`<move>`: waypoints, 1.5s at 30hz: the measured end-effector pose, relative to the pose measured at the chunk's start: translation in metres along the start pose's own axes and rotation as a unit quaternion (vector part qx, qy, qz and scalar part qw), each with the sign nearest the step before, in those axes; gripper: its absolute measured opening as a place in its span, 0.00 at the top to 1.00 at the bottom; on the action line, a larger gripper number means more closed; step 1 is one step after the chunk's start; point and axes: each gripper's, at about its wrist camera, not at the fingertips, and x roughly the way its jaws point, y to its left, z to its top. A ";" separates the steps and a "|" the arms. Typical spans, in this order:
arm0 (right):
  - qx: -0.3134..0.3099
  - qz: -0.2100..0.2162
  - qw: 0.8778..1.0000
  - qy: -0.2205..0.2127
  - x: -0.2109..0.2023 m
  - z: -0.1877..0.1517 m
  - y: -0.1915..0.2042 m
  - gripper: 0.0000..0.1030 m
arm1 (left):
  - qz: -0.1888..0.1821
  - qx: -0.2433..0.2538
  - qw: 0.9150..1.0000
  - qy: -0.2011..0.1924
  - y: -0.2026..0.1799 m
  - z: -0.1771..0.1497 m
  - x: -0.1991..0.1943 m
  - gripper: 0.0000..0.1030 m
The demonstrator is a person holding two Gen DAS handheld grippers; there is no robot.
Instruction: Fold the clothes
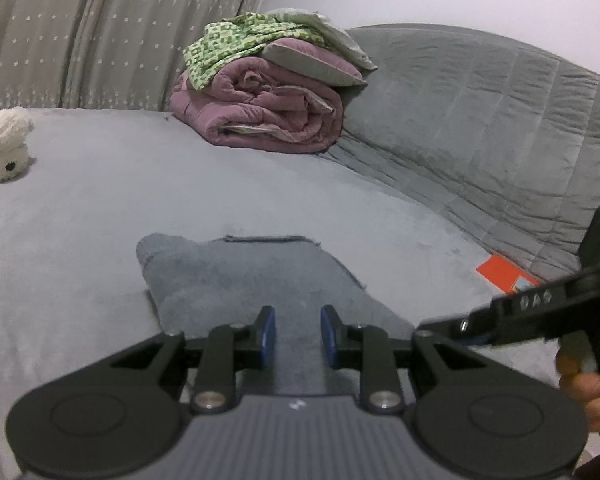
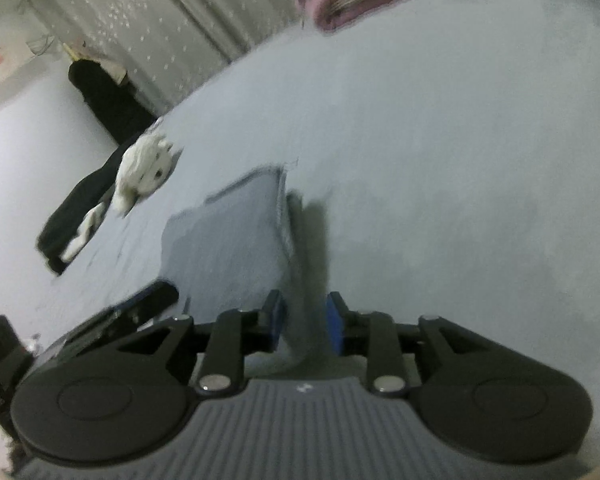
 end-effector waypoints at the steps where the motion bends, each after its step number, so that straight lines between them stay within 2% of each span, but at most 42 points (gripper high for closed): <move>1: -0.008 -0.003 1.000 -0.014 -0.002 0.001 0.004 0.71 | 0.000 0.000 1.000 0.000 -0.001 0.000 0.000 0.76; 6: -0.034 0.001 0.998 -0.054 0.002 0.006 0.016 0.67 | -0.013 0.017 1.000 0.000 -0.013 -0.001 -0.001 0.76; 11: -0.039 0.005 0.999 -0.035 0.025 0.008 0.023 0.66 | -0.025 0.043 0.998 0.026 -0.021 -0.008 0.006 0.76; 17: -0.015 -0.018 1.000 0.002 0.037 0.007 0.018 0.66 | -0.056 0.067 0.995 0.051 -0.030 -0.014 -0.002 0.76; 23: 0.022 -0.023 0.999 0.005 0.031 0.010 0.014 0.63 | -0.075 0.104 0.989 0.072 -0.043 -0.025 -0.021 0.73; 26: 0.024 -0.025 0.999 0.004 0.030 0.009 0.016 0.63 | -0.089 0.130 0.984 0.082 -0.051 -0.029 -0.030 0.71; 30: 0.018 -0.023 1.000 0.003 0.027 0.007 0.019 0.60 | -0.094 0.142 0.982 0.083 -0.052 -0.029 -0.037 0.66; 35: 0.007 -0.013 1.000 0.005 0.018 0.001 0.019 0.56 | -0.088 0.117 0.987 0.068 -0.041 -0.016 -0.041 0.63; 38: -0.012 0.000 1.000 0.007 0.007 -0.006 0.019 0.48 | -0.085 0.076 0.992 0.055 -0.030 -0.005 -0.039 0.62; 42: -0.028 0.010 0.999 -0.011 -0.013 -0.018 0.013 0.45 | -0.074 0.022 0.996 0.046 -0.014 0.003 -0.032 0.60; 45: -0.012 0.018 0.999 -0.024 -0.022 -0.021 0.003 0.44 | -0.057 -0.003 0.997 0.046 -0.007 0.006 -0.023 0.60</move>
